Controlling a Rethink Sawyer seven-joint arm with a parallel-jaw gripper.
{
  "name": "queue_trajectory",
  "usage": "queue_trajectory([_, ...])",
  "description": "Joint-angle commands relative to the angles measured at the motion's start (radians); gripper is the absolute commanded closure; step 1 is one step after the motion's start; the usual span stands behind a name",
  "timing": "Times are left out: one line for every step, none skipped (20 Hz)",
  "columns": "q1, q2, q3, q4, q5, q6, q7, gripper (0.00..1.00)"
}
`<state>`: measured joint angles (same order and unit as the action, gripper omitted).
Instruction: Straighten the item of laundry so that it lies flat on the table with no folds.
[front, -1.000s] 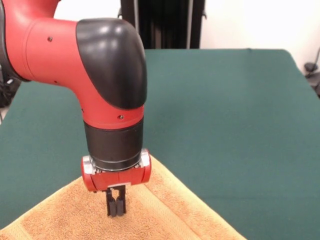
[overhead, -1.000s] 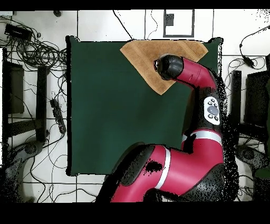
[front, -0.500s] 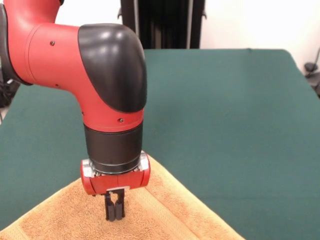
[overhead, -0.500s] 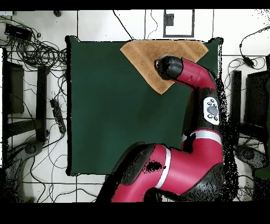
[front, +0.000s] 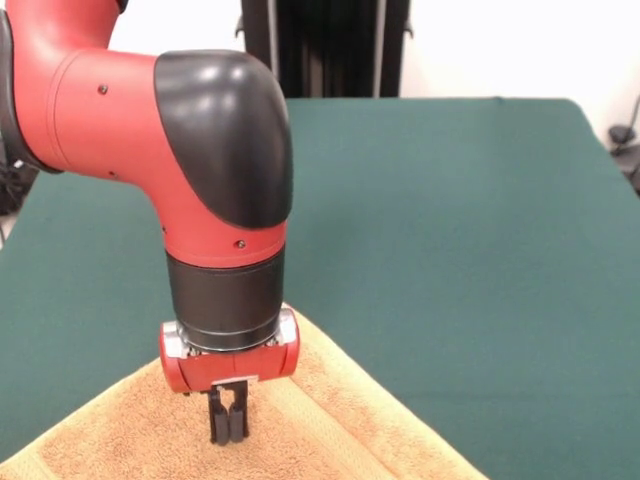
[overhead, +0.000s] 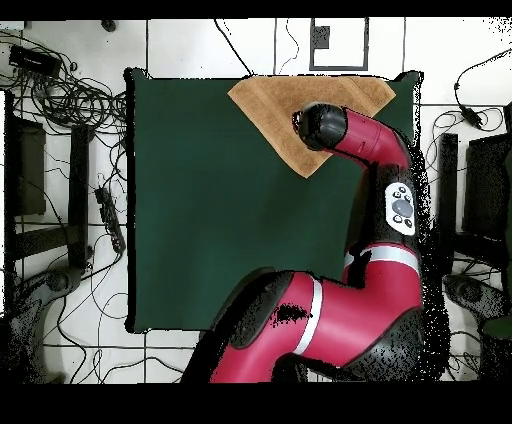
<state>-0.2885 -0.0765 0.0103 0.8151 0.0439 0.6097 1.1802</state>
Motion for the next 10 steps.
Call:
queue_trajectory([0.033, 0.160, 0.026, 0.032, -0.037, 0.142, 0.100, 1.00])
queue_trajectory([0.041, 0.166, 0.012, 0.020, -0.040, 0.159, 0.110, 1.00])
queue_trajectory([0.047, 0.172, 0.001, 0.009, -0.042, 0.182, 0.117, 1.00])
queue_trajectory([0.054, 0.178, -0.013, -0.004, -0.044, 0.210, 0.124, 1.00])
queue_trajectory([0.060, 0.182, -0.025, -0.013, -0.047, 0.234, 0.130, 1.00])
queue_trajectory([0.062, 0.183, -0.032, -0.015, -0.050, 0.251, 0.130, 1.00])
queue_trajectory([0.065, 0.184, -0.039, -0.018, -0.052, 0.269, 0.131, 1.00])
queue_trajectory([0.066, 0.183, -0.043, -0.015, -0.054, 0.281, 0.129, 1.00])
queue_trajectory([0.066, 0.182, -0.046, -0.012, -0.055, 0.294, 0.127, 1.00])
queue_trajectory([0.071, 0.182, -0.056, -0.012, -0.059, 0.309, 0.129, 1.00])
